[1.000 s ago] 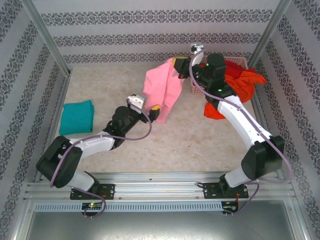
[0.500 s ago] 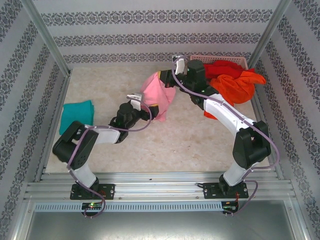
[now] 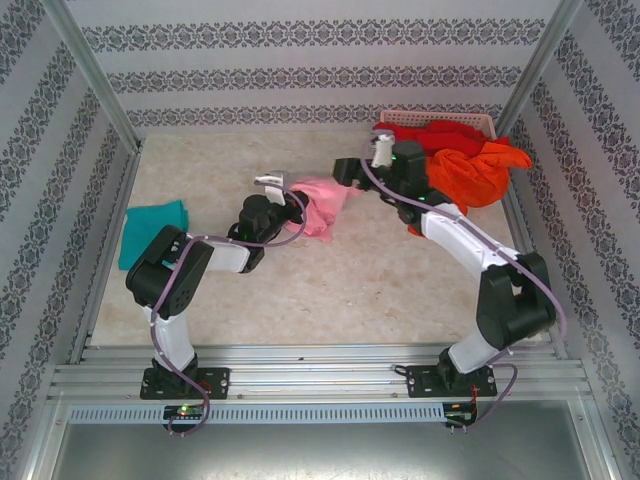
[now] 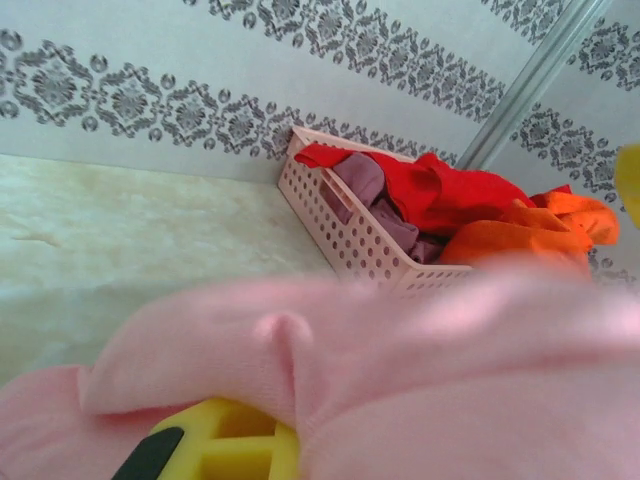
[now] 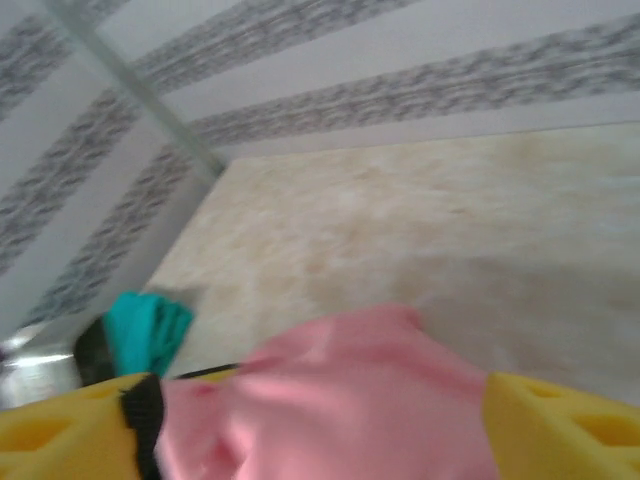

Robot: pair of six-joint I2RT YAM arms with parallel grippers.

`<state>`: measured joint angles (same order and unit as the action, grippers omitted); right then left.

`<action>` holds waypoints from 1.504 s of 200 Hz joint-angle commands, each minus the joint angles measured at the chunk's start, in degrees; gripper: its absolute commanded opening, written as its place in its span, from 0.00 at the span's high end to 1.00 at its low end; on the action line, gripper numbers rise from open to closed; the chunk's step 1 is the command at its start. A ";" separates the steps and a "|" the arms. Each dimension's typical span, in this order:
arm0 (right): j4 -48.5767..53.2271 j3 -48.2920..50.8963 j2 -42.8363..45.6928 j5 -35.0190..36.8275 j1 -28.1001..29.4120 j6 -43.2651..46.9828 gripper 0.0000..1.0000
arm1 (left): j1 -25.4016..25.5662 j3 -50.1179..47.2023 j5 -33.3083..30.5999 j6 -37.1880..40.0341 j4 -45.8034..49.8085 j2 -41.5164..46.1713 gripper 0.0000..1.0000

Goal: Fold and stack the t-shirts

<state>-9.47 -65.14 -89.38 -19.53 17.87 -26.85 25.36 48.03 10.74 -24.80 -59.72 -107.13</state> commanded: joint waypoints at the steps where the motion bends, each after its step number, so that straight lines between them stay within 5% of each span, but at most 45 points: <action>1: -0.74 5.92 3.41 12.62 -7.59 -3.91 0.11 | -1.02 -3.17 -0.81 -1.54 -4.70 1.52 1.00; 34: 1.04 11.84 1.87 22.67 -18.78 -10.29 0.06 | -1.11 -7.07 -1.80 -1.43 -5.40 3.75 1.00; 103: 0.83 1.72 -16.67 20.05 -27.75 -16.37 0.05 | -1.11 -9.09 -1.59 -1.72 -6.31 4.98 1.00; 122: 0.28 0.05 -18.42 18.52 -28.41 -17.69 0.37 | -1.17 -9.51 -1.74 -1.51 -5.95 5.78 1.00; 138: -0.88 1.39 -15.58 19.29 -28.21 -17.39 0.83 | -1.15 -10.02 -1.94 -1.07 -5.43 6.71 1.00; 147: -1.83 2.76 -13.15 20.60 -27.70 -16.63 1.00 | -1.14 -10.23 -2.17 -0.75 -5.08 7.13 1.00; 201: -5.24 1.43 -0.59 28.15 -22.14 -0.79 1.00 | -1.11 -9.48 -1.36 -0.72 -4.95 6.11 1.00; 301: -1.45 -36.33 -21.39 16.12 -21.21 14.99 1.00 | -1.12 -9.64 -1.18 -0.94 -5.43 5.71 1.00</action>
<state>-11.31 -93.23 -105.86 0.67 -3.86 -16.38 24.62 38.00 8.99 -25.78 -62.19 -101.58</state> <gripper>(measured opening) 0.046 0.078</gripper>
